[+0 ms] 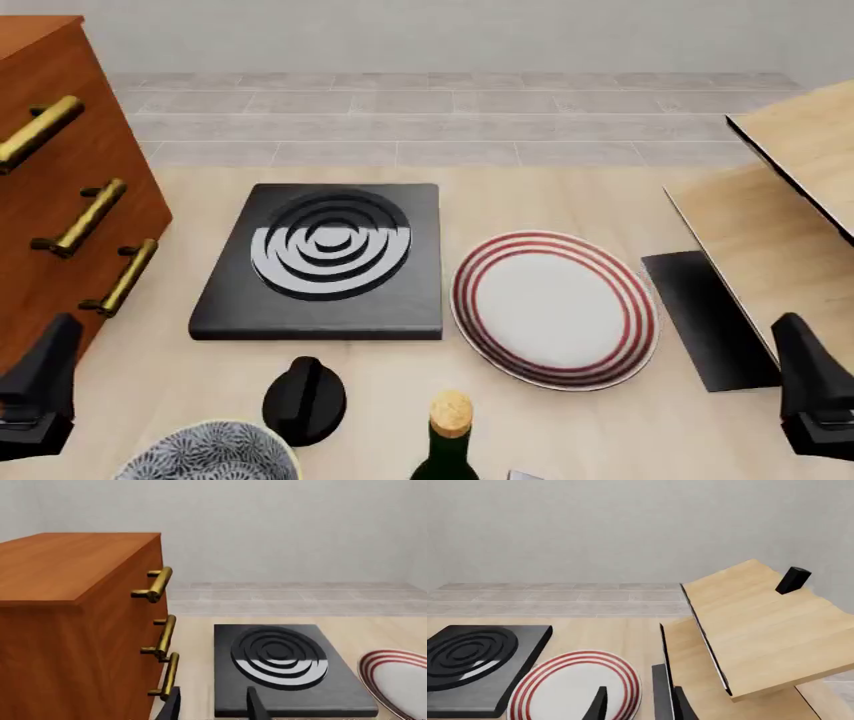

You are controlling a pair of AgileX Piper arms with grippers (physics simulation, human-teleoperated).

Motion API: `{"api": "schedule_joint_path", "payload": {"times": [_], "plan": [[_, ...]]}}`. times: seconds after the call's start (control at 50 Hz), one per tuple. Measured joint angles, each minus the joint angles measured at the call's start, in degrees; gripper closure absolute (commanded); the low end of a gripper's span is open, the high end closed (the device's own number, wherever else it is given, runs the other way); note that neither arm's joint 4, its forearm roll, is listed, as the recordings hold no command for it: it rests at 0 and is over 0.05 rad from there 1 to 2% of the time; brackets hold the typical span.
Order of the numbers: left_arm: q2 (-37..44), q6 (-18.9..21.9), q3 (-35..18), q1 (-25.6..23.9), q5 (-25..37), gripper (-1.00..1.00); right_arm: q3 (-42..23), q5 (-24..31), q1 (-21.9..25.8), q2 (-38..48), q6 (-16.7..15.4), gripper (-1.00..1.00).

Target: Put the bowl on the top of the cabinet.

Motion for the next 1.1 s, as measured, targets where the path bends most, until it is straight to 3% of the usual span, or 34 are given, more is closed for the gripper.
{"api": "schedule_joint_path", "payload": {"times": [0.46,0.7,1.1], "plan": [[1.9,0.2,0.0,0.4,-0.1,-1.00,-0.1,-0.1,0.0,0.2,0.0,-1.00],[6.8,0.6,-1.1,0.8,-2.3,-1.00,-0.1,-0.1,0.0,0.3,0.0,-1.00],[4.6,2.8,-8.2,0.9,11.5,-1.00,-0.1,-0.1,0.0,0.3,0.0,-1.00]]}}
